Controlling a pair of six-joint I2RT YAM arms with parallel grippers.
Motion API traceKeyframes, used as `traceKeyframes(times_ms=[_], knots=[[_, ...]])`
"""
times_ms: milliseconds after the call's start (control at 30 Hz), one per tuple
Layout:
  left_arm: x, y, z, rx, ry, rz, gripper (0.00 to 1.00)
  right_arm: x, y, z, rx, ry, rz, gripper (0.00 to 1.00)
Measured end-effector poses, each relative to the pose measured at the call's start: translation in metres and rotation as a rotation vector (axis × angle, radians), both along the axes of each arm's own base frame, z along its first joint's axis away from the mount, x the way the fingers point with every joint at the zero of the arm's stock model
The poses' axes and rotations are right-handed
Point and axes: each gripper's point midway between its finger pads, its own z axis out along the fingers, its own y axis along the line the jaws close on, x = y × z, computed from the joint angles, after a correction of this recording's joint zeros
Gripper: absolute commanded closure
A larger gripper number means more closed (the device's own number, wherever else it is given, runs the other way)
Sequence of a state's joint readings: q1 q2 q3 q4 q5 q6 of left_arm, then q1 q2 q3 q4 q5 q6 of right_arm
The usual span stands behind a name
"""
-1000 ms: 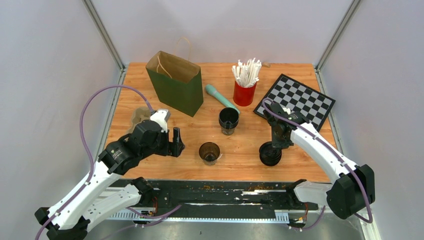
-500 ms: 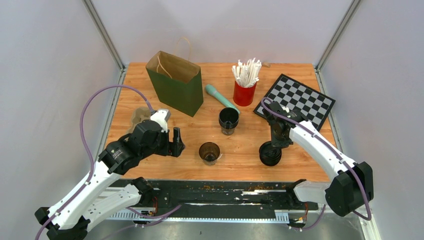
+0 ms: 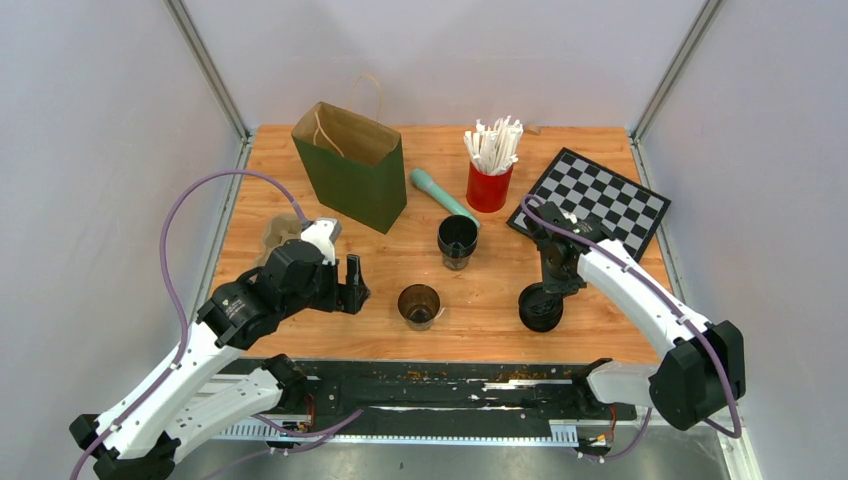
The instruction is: Pack the takeout coffee
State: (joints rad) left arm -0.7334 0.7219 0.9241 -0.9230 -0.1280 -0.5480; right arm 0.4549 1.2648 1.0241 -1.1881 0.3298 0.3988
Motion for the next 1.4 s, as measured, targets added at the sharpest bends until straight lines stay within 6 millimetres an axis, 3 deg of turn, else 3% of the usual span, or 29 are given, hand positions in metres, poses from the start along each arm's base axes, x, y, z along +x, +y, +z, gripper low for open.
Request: traceKeyframes(times_ms=[133, 267, 800, 1400], knots=[[0.0, 0.0001, 0.0, 0.0, 0.0, 0.0, 0.09, 0.0009, 0.0004, 0.0008, 0.0, 0.0, 0.001, 0.96], [0.0, 0.0001, 0.0, 0.0, 0.0, 0.0, 0.09, 0.0009, 0.0002, 0.0008, -0.001, 0.0, 0.0, 0.87], [-0.0001, 0.0, 0.0001, -0.001, -0.001, 0.0, 0.09, 0.0017, -0.0022, -0.003, -0.024, 0.014, -0.013, 0.81], [-0.0008, 0.0009, 0.0026, -0.009, -0.01, 0.001, 0.09, 0.0031, -0.0034, -0.0056, -0.038, 0.017, -0.03, 0.82]])
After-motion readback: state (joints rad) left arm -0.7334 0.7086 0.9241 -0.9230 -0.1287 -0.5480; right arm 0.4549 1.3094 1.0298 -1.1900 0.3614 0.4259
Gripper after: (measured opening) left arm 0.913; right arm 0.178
